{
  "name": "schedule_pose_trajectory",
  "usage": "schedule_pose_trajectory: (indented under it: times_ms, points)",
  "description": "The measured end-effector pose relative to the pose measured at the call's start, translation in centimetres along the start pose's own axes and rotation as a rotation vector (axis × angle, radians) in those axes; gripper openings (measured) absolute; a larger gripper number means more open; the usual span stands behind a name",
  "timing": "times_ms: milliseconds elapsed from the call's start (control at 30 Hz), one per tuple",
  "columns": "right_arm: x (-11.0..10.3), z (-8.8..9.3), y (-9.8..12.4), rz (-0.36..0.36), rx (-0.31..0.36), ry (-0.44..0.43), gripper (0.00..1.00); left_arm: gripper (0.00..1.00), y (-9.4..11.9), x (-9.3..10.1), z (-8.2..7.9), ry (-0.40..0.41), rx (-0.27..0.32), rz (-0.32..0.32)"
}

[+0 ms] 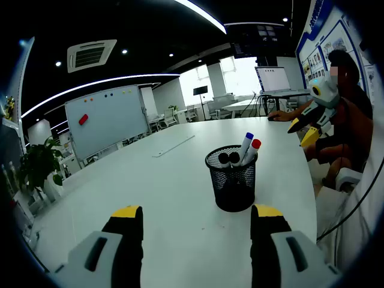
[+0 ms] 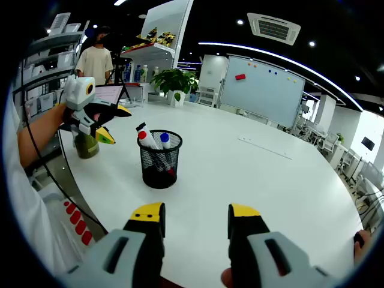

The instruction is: Pick up the whiteboard markers from the pen holder and place them facing the whiteboard neatly

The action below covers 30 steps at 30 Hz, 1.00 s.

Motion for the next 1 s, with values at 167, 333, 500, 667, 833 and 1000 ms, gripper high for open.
schedule_pose_trajectory:
  times_ms: [167, 333, 500, 667, 833, 1000]
  points:
    - [-0.1, -0.1, -1.1, -0.022, 0.034, -0.031, 0.40, 0.67, 0.6, -0.2, 0.0, 0.059, -0.004, 0.031]
    - [0.1, -1.1, -0.7, -0.031, 0.071, -0.024, 0.41, 0.66, 0.5, 0.0, -0.1, 0.050, -0.003, 0.026]
    - [0.3, -1.5, -0.5, -0.042, 0.051, 0.008, 0.43, 0.66, 0.5, 0.1, -0.2, 0.051, -0.005, 0.019]
    - [0.5, -1.6, -0.7, -0.035, 0.025, 0.013, 0.43, 0.66, 0.5, 0.2, -0.3, 0.052, 0.000, 0.029]
    - [0.0, -1.8, -0.8, -0.047, 0.007, 0.039, 0.44, 0.66, 0.5, 0.2, -0.3, 0.054, 0.005, 0.027]
    - [-0.9, -1.7, -1.2, -0.066, -0.009, 0.050, 0.45, 0.66, 0.4, 0.2, -0.3, 0.058, 0.003, 0.028]
Point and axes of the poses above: the point that each gripper's makers call its tool centre point, and the gripper's own axes: y roughly backward along the fingers, x roughly to its right, z roughly out of its underside, the point moved 10 cm from there along y, roughly backward along the fingers, and after that the axes turned 14 degrees about -y, right-handed, at the moved point
